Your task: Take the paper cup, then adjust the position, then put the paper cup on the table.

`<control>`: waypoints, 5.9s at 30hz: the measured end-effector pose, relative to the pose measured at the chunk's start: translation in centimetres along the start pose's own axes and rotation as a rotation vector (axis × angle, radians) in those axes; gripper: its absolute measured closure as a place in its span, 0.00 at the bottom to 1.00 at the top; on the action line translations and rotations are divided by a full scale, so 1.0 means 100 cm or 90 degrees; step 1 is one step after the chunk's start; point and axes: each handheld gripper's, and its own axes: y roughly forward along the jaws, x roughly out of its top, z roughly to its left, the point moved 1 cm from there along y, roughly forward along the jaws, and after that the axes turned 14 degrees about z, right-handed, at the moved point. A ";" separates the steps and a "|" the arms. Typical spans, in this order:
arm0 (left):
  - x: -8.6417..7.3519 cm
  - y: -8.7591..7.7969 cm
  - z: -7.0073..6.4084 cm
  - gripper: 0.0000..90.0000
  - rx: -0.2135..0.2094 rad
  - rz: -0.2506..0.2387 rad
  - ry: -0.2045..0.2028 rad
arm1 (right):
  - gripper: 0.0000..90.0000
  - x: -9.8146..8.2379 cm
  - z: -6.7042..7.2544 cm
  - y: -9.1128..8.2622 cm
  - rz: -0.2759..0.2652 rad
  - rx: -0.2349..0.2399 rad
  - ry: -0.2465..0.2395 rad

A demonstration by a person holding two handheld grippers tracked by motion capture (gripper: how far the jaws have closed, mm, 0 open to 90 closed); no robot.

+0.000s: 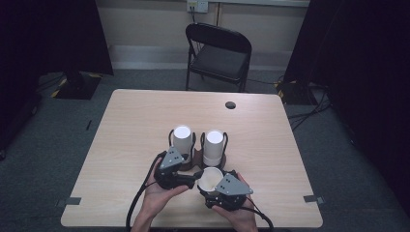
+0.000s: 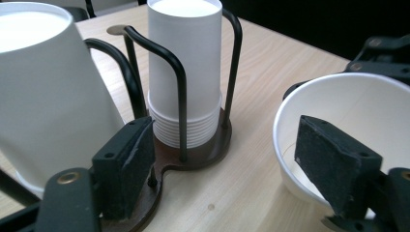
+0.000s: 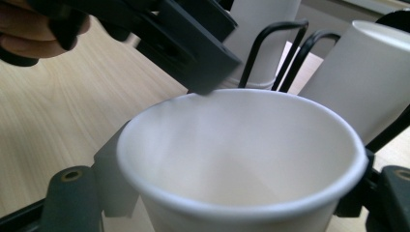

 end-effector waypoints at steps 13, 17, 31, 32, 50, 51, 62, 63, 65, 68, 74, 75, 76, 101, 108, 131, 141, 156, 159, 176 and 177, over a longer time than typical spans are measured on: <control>-0.020 -0.001 0.002 0.18 0.078 -0.051 -0.032 | 0.26 -0.008 -0.011 -0.002 -0.011 0.006 0.057; -0.029 0.001 0.003 0.18 0.120 -0.053 -0.038 | 0.26 -0.009 -0.016 -0.002 -0.016 0.005 0.066; -0.056 0.011 0.014 0.18 0.180 -0.066 -0.091 | 0.26 -0.015 -0.035 -0.007 -0.036 0.000 0.127; -0.057 0.011 0.014 0.18 0.182 -0.063 -0.093 | 0.26 -0.016 -0.038 -0.008 -0.035 -0.003 0.132; -0.081 0.016 0.010 0.18 0.288 -0.124 -0.130 | 0.26 -0.026 -0.081 -0.017 -0.049 -0.047 0.190; -0.082 0.016 0.009 0.19 0.291 -0.126 -0.132 | 0.26 -0.027 -0.084 -0.017 -0.048 -0.053 0.194; -0.087 0.013 0.008 0.19 0.316 -0.144 -0.108 | 0.26 -0.025 -0.109 -0.018 -0.050 -0.097 0.212; -0.087 0.012 0.007 0.19 0.318 -0.148 -0.110 | 0.26 -0.025 -0.112 -0.017 -0.051 -0.099 0.218; -0.087 0.012 0.008 0.19 0.309 -0.149 -0.111 | 0.26 -0.025 -0.116 -0.016 -0.051 -0.102 0.226; -0.088 0.011 0.010 0.19 0.294 -0.154 -0.118 | 0.26 -0.024 -0.127 -0.014 -0.056 -0.110 0.241; -0.089 0.011 0.005 0.20 0.319 -0.167 -0.096 | 0.26 -0.020 -0.140 -0.012 -0.063 -0.128 0.248; -0.089 0.011 0.005 0.20 0.319 -0.167 -0.097 | 0.26 -0.020 -0.143 -0.011 -0.067 -0.128 0.253; -0.089 0.011 0.006 0.20 0.311 -0.167 -0.100 | 0.26 -0.019 -0.144 -0.010 -0.067 -0.127 0.253; -0.092 0.008 0.008 0.21 0.308 -0.188 -0.116 | 0.26 -0.021 -0.190 0.027 -0.056 -0.177 0.288; -0.092 0.008 0.009 0.21 0.306 -0.189 -0.121 | 0.26 -0.029 -0.193 0.044 -0.023 -0.194 0.294; -0.092 0.008 0.009 0.21 0.303 -0.190 -0.120 | 0.26 -0.036 -0.184 0.069 -0.014 -0.172 0.292; -0.093 0.006 0.008 0.22 0.305 -0.203 -0.117 | 0.26 -0.043 -0.176 0.066 -0.015 -0.164 0.299; -0.094 0.006 0.008 0.22 0.305 -0.208 -0.119 | 0.15 -0.050 -0.176 0.069 0.032 -0.130 0.355; -0.094 0.006 0.008 0.22 0.303 -0.210 -0.119 | 0.15 -0.050 -0.176 0.068 0.040 -0.131 0.361; -0.092 0.008 0.010 0.22 0.310 -0.188 -0.136 | 0.15 -0.055 -0.170 0.056 0.036 -0.147 0.362; -0.091 0.008 0.010 0.22 0.311 -0.185 -0.135 | 0.15 -0.055 -0.170 0.056 0.039 -0.146 0.361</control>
